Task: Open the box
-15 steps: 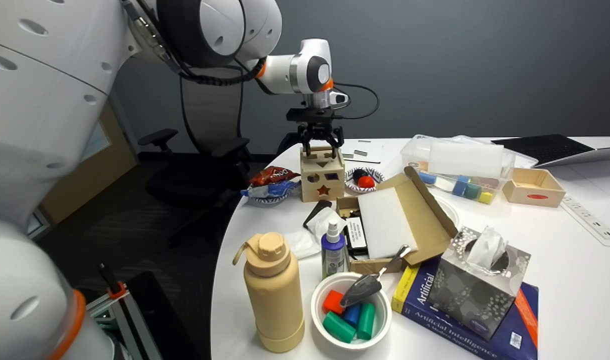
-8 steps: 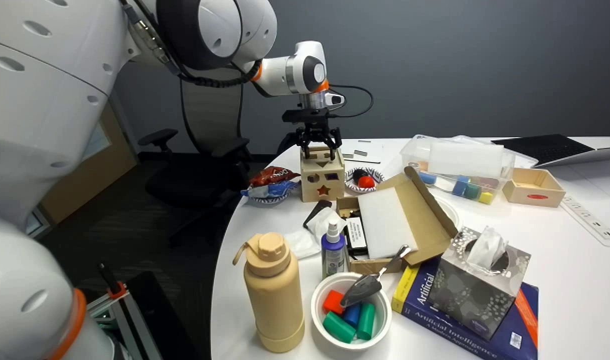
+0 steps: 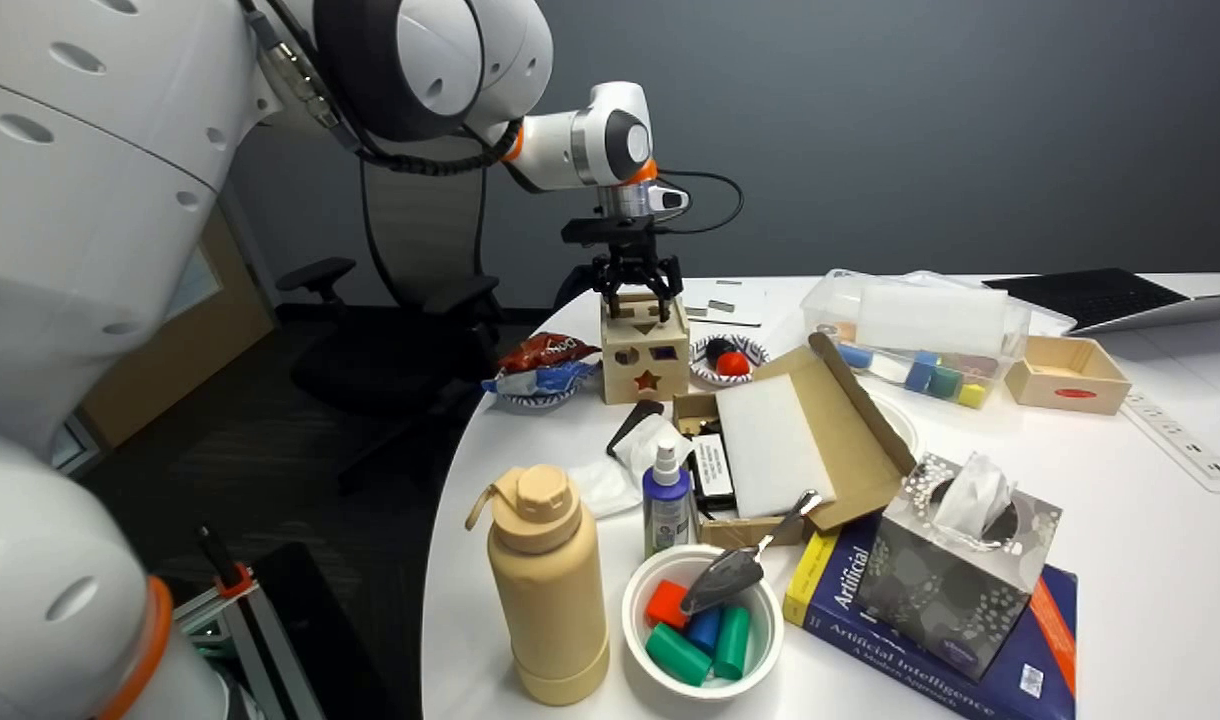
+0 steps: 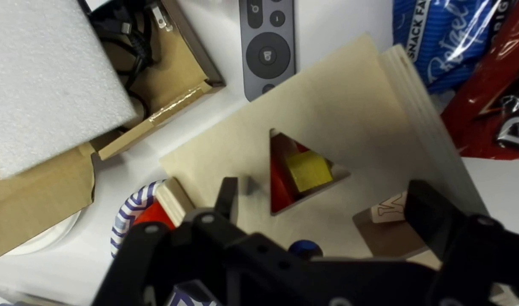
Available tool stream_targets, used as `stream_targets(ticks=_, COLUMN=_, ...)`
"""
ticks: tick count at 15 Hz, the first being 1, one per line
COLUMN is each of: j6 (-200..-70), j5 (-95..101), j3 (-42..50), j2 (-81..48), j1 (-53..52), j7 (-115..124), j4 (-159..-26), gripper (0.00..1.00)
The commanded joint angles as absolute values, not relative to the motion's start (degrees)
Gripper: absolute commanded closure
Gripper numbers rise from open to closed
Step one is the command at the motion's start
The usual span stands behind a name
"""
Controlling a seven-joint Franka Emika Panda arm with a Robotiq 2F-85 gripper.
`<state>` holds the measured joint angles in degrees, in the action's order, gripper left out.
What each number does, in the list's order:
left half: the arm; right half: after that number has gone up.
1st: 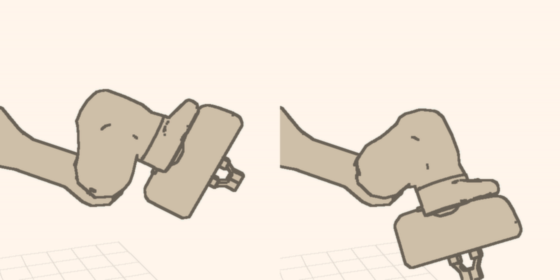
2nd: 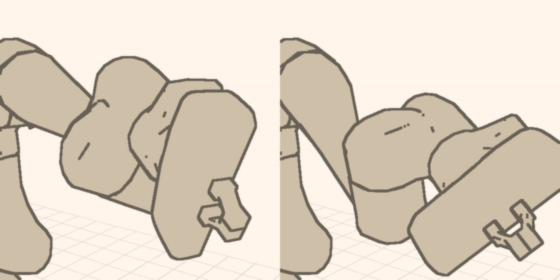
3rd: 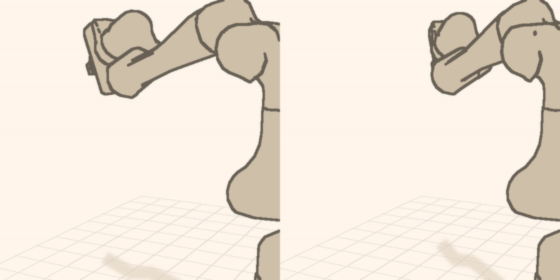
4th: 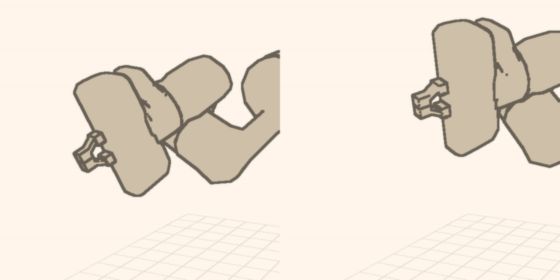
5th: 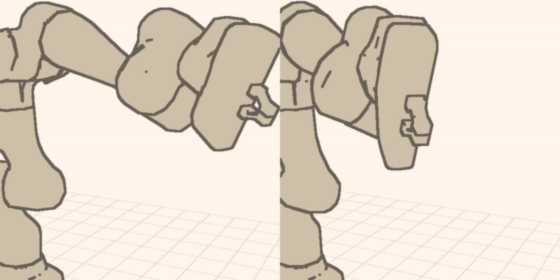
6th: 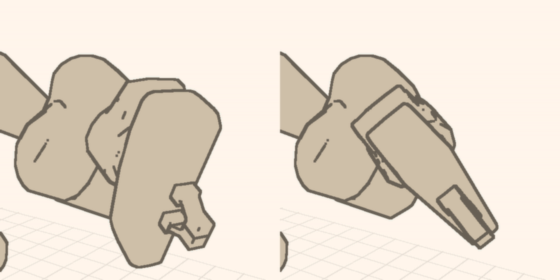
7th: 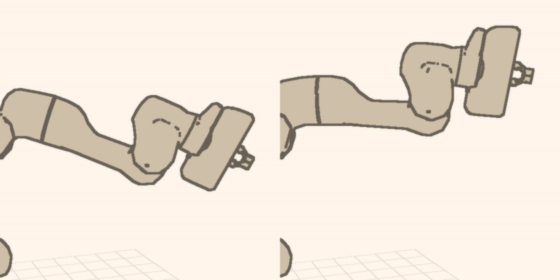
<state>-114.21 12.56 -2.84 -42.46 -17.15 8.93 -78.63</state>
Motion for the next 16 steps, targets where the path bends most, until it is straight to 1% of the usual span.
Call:
stream_targets(ticks=1, j6=-111.6, j5=13.2, j3=-1.9, j2=-43.5, j1=-17.9, j7=11.3, j4=-77.0, gripper=0.00)
stream_targets(ticks=9, j6=-110.2, j5=12.4, j3=-1.5, j2=-43.0, j1=-17.0, j7=14.1, j4=-78.5, gripper=0.00)
stream_targets(ticks=16, j6=-111.9, j5=10.2, j3=-2.0, j2=-42.1, j1=-15.8, j7=14.8, j4=-80.0, gripper=0.00)
